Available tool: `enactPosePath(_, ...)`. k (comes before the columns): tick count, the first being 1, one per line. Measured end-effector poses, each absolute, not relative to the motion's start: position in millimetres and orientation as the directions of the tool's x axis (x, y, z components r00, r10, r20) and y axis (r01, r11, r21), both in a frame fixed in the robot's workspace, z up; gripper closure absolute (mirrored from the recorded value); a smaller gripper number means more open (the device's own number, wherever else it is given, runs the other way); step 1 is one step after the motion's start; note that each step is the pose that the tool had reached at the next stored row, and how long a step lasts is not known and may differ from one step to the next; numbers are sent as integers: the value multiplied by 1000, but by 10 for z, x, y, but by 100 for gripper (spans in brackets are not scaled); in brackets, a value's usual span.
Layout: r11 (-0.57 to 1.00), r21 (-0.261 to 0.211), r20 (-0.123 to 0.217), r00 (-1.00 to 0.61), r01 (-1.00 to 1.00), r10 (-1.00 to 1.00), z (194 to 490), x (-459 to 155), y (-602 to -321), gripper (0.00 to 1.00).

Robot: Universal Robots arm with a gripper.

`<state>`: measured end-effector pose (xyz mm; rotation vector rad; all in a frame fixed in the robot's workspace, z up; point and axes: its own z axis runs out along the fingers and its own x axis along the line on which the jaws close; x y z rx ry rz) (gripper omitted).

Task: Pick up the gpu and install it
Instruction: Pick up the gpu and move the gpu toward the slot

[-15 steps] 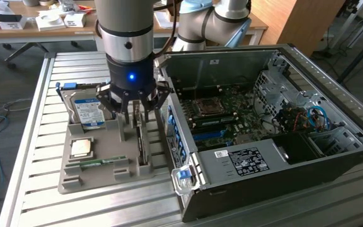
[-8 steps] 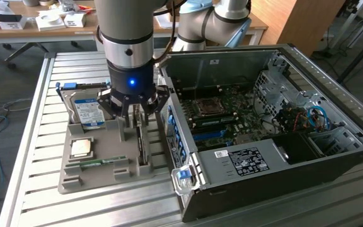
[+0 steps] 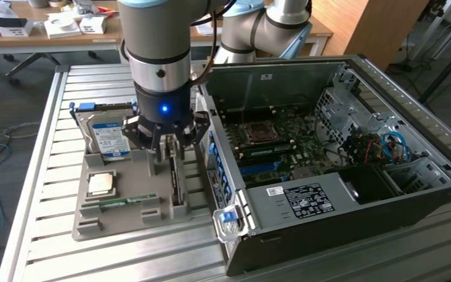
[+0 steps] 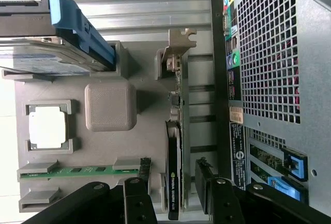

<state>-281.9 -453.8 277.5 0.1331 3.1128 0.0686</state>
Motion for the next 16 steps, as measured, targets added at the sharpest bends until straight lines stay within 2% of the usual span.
enactPosePath(16, 995, 45, -23, -996, 85, 86, 2660, -2814, -4539, 53)
